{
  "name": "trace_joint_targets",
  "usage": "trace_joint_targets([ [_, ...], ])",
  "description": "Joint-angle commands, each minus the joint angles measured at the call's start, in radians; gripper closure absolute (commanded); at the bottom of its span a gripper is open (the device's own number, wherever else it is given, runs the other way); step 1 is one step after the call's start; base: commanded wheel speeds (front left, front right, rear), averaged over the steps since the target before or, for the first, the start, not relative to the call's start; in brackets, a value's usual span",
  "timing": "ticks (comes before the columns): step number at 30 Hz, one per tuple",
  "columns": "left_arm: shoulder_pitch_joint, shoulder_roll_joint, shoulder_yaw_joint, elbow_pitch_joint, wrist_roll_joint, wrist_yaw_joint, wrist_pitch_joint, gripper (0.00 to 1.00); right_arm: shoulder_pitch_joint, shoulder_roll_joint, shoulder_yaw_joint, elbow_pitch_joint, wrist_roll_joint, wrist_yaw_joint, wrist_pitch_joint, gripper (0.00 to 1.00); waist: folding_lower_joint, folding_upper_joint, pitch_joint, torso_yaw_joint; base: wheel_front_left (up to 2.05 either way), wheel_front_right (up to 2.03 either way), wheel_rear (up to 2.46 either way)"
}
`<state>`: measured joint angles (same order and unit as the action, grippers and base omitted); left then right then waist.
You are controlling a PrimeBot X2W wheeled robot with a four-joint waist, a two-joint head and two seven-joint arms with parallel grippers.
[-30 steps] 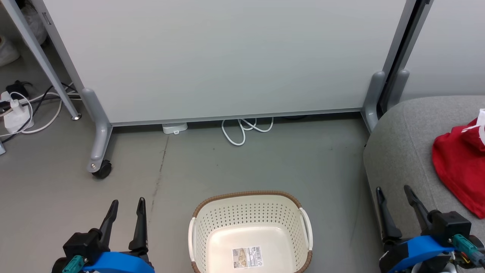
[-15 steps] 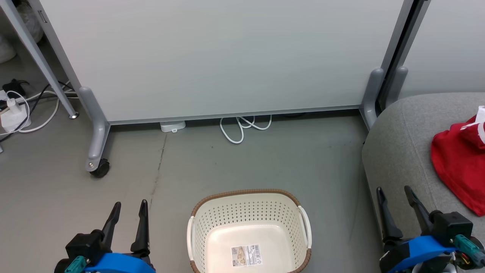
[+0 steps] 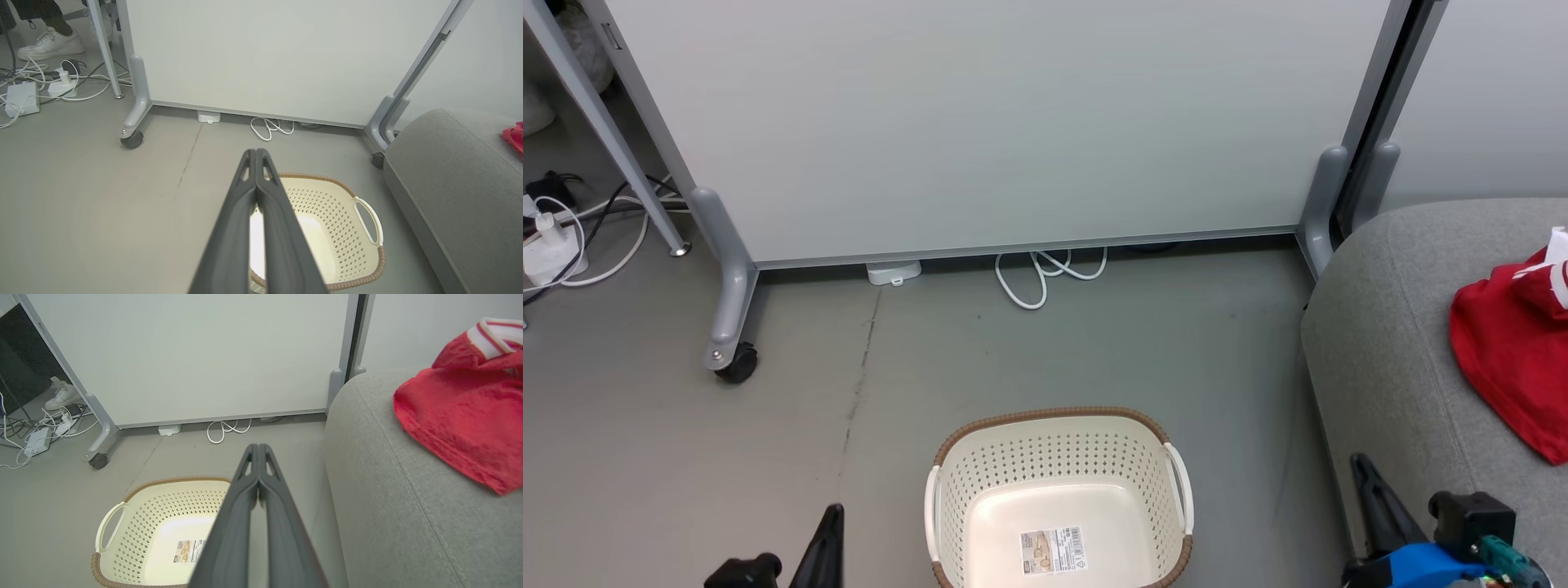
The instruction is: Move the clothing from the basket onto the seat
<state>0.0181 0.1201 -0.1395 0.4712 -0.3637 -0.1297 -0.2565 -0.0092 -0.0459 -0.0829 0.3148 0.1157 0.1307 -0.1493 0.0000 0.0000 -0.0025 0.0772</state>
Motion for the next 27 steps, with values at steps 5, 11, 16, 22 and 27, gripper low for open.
trace_joint_targets([
  [5,0.004,-0.008,0.011,0.006,-0.061,0.0,0.018,1.0,-0.001,0.002,-0.003,0.018,0.072,0.0,0.014,1.0,0.0,0.0,0.0,-0.002,0.0,0.0,0.0],
  [11,-0.008,-0.013,0.032,-0.015,-0.16,0.0,0.048,1.0,-0.009,0.001,-0.005,0.009,0.192,0.0,0.035,1.0,0.0,0.0,0.0,-0.006,0.0,0.0,0.0],
  [16,-0.017,-0.017,0.048,-0.03,-0.238,0.0,0.071,1.0,-0.017,0.0,-0.007,0.002,0.285,0.0,0.051,1.0,0.0,0.0,0.001,-0.009,0.0,0.0,0.0],
  [22,-0.03,-0.022,0.069,-0.051,-0.34,0.0,0.101,1.0,-0.026,0.0,-0.009,-0.006,0.408,0.0,0.072,1.0,0.0,0.0,0.001,-0.013,0.0,0.0,0.0],
  [27,-0.038,-0.026,0.083,-0.064,-0.408,0.0,0.121,1.0,-0.033,-0.001,-0.011,-0.011,0.49,0.0,0.086,1.0,0.0,0.0,0.001,-0.017,0.0,0.0,0.0],
])
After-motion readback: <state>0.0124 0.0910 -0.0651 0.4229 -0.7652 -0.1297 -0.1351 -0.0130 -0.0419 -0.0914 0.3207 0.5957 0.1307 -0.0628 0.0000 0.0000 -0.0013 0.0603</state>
